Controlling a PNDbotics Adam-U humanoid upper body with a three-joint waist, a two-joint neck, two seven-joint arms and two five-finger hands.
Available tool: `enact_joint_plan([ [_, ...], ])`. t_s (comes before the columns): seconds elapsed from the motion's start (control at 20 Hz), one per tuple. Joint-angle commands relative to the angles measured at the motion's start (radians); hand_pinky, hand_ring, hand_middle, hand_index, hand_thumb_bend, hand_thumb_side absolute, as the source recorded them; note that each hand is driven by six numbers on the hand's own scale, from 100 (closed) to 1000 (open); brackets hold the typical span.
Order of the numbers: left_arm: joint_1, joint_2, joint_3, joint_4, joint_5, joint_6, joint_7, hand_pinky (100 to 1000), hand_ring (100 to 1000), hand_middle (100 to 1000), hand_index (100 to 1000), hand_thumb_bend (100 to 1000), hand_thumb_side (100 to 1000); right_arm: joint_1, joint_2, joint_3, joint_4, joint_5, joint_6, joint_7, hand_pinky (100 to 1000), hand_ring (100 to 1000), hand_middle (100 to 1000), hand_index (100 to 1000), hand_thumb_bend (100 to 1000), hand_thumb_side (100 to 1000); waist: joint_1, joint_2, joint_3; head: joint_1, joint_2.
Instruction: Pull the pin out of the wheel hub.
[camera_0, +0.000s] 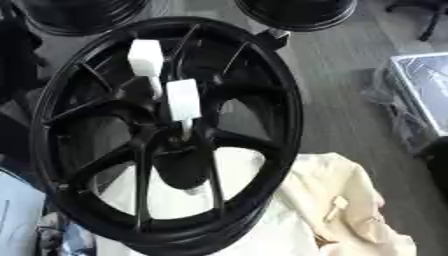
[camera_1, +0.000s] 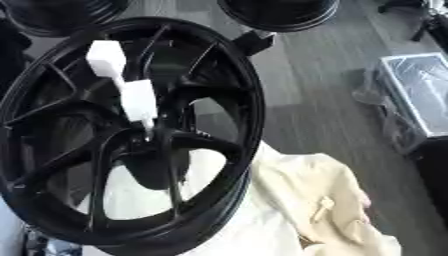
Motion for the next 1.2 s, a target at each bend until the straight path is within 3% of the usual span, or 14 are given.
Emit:
enact_joint_plan([
  [0.05, -0.078, 0.016, -0.053, 0.078, -0.056, -0.005, -0.055, 800, 799, 803, 835, 367, 773, -0.005, -0.034, -0.005, -0.012, 0.000, 0.000, 0.004, 894, 723, 671, 831, 212, 343, 0.000, -0.029, 0.002, -0.007, 0.005],
  [0.5, -0.328, -0.086, -0.290, 0.183, -0.214, -0.062, -0.212, 825, 827, 824, 871, 380, 755, 0.007, -0.047, -0.011, -0.012, 0.000, 0.002, -0.003, 894, 722, 670, 829, 214, 343, -0.005, -0.019, 0.023, -0.027, 0.006],
  [0.6, -0.353, -0.100, -0.306, 0.213, -0.250, -0.080, -0.248, 825, 827, 824, 871, 380, 755, 0.010, -0.047, -0.012, -0.012, -0.001, 0.002, -0.005, 894, 722, 670, 829, 214, 343, -0.007, -0.019, 0.027, -0.031, 0.007],
  [0.65, -0.361, -0.107, -0.308, 0.222, -0.265, -0.091, -0.265, 842, 846, 831, 867, 388, 656, 0.009, -0.047, -0.012, -0.012, -0.001, 0.002, -0.005, 894, 721, 670, 829, 212, 343, -0.007, -0.019, 0.026, -0.029, 0.005],
  [0.7, -0.373, -0.122, -0.321, 0.229, -0.277, -0.100, -0.281, 842, 846, 831, 867, 388, 656, 0.007, -0.046, -0.010, -0.013, -0.001, 0.002, -0.004, 894, 721, 670, 829, 212, 343, -0.008, -0.019, 0.025, -0.028, 0.002],
  [0.75, -0.386, -0.137, -0.342, 0.238, -0.288, -0.107, -0.297, 848, 855, 833, 859, 380, 586, 0.006, -0.046, -0.009, -0.013, -0.001, 0.002, -0.004, 894, 721, 669, 829, 212, 343, -0.009, -0.019, 0.025, -0.027, 0.000],
  [0.85, -0.409, -0.160, -0.374, 0.257, -0.304, -0.117, -0.332, 848, 855, 832, 856, 374, 567, 0.007, -0.046, -0.009, -0.012, -0.001, 0.003, -0.003, 894, 721, 669, 829, 211, 344, -0.010, -0.019, 0.027, -0.027, -0.004],
  [1.2, -0.453, -0.212, -0.398, 0.296, -0.355, -0.143, -0.466, 853, 863, 836, 854, 371, 463, 0.007, -0.043, -0.006, -0.011, -0.002, 0.005, -0.002, 894, 721, 669, 828, 209, 345, -0.008, -0.020, 0.025, -0.025, -0.007],
])
